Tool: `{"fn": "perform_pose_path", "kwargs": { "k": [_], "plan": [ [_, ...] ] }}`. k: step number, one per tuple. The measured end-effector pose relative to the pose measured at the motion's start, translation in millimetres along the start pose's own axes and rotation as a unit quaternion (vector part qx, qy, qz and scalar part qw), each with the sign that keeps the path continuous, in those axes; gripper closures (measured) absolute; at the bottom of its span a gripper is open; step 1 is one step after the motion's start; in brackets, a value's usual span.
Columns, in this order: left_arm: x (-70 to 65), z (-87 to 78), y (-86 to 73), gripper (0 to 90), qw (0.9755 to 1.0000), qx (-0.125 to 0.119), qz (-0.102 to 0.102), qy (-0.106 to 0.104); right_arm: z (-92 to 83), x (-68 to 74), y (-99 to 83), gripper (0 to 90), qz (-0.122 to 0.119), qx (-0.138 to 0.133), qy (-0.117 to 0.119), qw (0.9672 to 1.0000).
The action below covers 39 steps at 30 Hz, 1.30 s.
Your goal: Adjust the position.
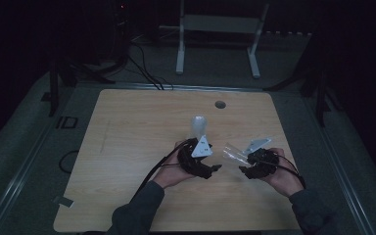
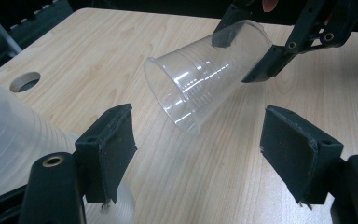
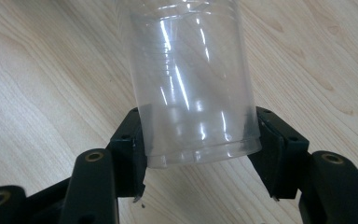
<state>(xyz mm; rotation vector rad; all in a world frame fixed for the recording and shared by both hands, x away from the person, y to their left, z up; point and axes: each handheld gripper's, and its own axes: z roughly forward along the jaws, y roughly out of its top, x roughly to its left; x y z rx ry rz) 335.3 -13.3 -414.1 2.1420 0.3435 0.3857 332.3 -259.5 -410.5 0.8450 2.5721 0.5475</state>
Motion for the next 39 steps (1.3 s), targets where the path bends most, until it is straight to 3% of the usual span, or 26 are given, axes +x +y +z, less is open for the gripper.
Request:
{"fn": "perform_pose_path", "kwargs": {
  "k": [21, 30, 39],
  "plan": [
    [1.3, 0.8, 0.4, 25.6, 0.9999, 0.0, -0.011, 0.005, 0.9, 4.9, -5.7, 42.8, 0.034, -0.044, -0.027, 0.9981],
    [0.9, 1.4, 0.9, 25.6, 0.9999, 0.0, -0.012, 0.005, -0.6, 2.4, -9.7, 42.8, 0.063, -0.069, -0.032, 0.9951],
    [1.2, 0.9, 1.6, 25.7, 0.9999, -0.004, -0.015, 0.006, -1.6, 1.4, -12.1, 42.8, 0.074, -0.09, -0.038, 0.9925]
  ]
}}
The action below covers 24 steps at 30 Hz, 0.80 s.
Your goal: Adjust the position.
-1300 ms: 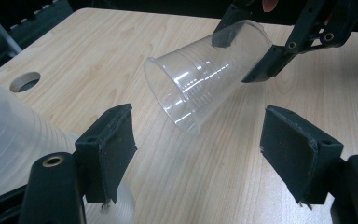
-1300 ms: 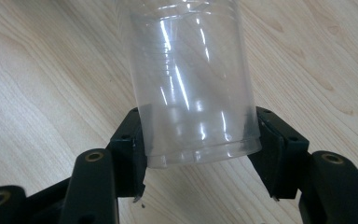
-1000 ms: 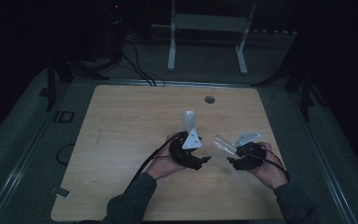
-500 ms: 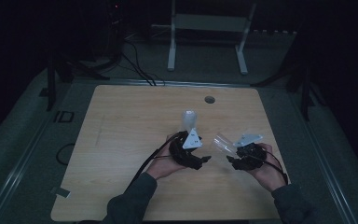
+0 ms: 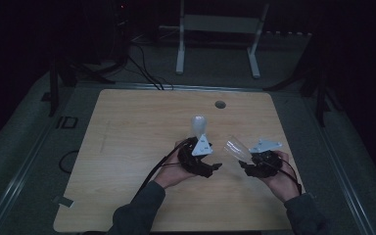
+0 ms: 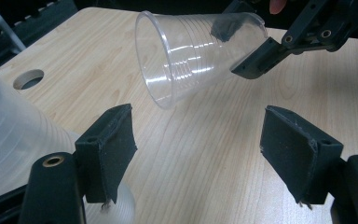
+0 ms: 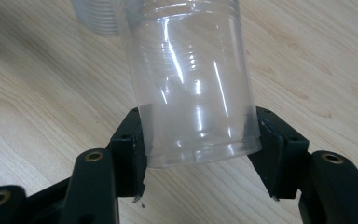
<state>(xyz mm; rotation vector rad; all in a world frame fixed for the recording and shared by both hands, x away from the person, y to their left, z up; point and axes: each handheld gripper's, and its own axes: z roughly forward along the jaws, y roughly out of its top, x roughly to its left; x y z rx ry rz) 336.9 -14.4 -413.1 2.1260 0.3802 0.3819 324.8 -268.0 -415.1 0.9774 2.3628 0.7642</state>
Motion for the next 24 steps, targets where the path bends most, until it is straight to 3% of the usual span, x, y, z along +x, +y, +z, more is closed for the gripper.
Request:
{"fn": "perform_pose_path", "kwargs": {
  "k": [14, 18, 24],
  "plan": [
    [-0.2, 0.6, 0.1, 25.6, 1.0, -0.001, -0.002, 0.002, -2.8, -0.8, -1.1, 42.8, 0.018, -0.034, -0.008, 0.9992],
    [2.3, -1.5, 0.2, 25.7, 0.9998, -0.013, -0.017, -0.007, -6.1, -1.2, -0.3, 42.8, 0.021, -0.048, -0.005, 0.9986],
    [3.3, -2.2, 0.3, 25.7, 0.9998, -0.013, -0.017, -0.003, -11.3, -0.2, 0.9, 42.8, 0.024, -0.066, -0.006, 0.9975]
  ]
}}
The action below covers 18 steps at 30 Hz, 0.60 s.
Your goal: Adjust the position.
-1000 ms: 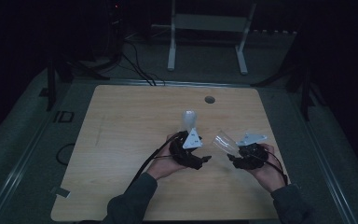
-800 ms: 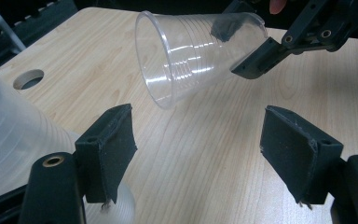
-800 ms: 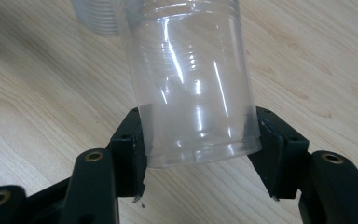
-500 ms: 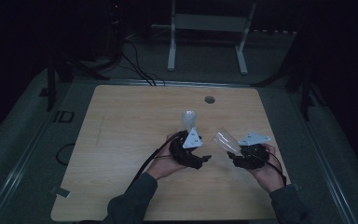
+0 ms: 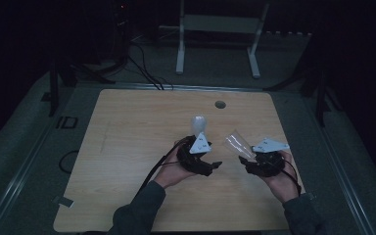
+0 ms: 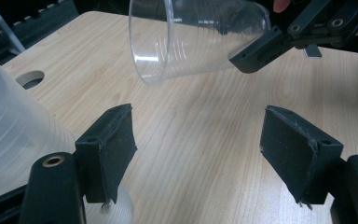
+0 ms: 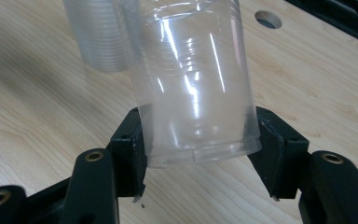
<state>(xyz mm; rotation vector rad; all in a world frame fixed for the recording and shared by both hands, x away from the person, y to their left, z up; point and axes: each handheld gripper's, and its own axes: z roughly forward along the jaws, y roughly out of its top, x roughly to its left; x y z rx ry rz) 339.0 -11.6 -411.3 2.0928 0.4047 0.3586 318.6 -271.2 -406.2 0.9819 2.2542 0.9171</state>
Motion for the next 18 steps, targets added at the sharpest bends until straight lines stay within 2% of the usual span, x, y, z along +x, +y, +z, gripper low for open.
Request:
{"fn": "perform_pose_path", "kwargs": {
  "k": [8, 18],
  "plan": [
    [2.1, -0.6, 0.8, 25.7, 0.9999, -0.007, -0.014, -0.005, -2.7, 0.3, 1.5, 42.8, 0.007, -0.022, -0.001, 0.9997],
    [4.4, -2.7, 1.7, 25.7, 0.9996, -0.013, -0.022, -0.006, -4.1, 1.4, 1.3, 42.8, 0.02, -0.046, -0.009, 0.9987]
  ]
}}
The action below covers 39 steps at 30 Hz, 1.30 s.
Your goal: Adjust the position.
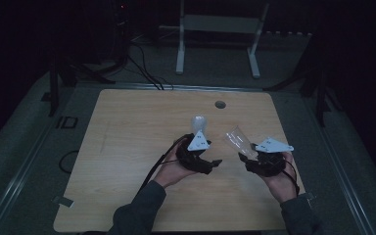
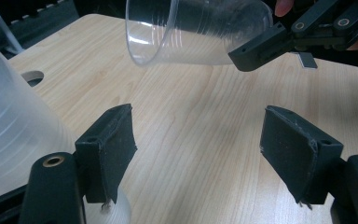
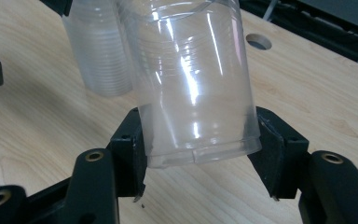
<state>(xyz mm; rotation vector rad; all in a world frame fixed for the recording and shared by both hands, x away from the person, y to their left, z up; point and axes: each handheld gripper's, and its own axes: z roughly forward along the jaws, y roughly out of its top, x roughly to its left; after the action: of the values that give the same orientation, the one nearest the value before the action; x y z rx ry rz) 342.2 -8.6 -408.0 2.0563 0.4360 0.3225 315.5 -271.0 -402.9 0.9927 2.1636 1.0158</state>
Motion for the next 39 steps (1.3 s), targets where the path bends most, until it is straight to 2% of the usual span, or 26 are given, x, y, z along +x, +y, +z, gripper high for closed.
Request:
{"fn": "perform_pose_path", "kwargs": {
  "k": [7, 14, 26, 36, 39],
  "plan": [
    [0.4, 0.2, 0.4, 25.7, 1.0, 0.002, -0.001, 0.002, -3.2, 0.4, 1.8, 42.9, 0.008, -0.018, -0.018, 0.9996],
    [0.4, 0.0, 1.2, 25.7, 1.0, -0.001, -0.003, 0.003, -4.7, 0.2, 2.3, 42.8, 0.015, -0.028, -0.024, 0.9992],
    [3.5, 0.9, 4.1, 25.7, 0.9997, -0.008, -0.021, 0.01, -5.0, 3.8, 2.6, 42.8, 0.017, -0.048, -0.037, 0.998],
    [5.8, 3.5, 8.0, 25.7, 0.999, -0.013, -0.04, 0.018, -4.5, 4.7, 2.4, 42.7, 0.025, -0.064, -0.042, 0.9968],
    [7.5, 4.0, 9.6, 25.7, 0.9983, -0.022, -0.051, 0.015, -4.8, 4.5, 2.1, 42.7, 0.03, -0.071, -0.045, 0.996]
  ]
}}
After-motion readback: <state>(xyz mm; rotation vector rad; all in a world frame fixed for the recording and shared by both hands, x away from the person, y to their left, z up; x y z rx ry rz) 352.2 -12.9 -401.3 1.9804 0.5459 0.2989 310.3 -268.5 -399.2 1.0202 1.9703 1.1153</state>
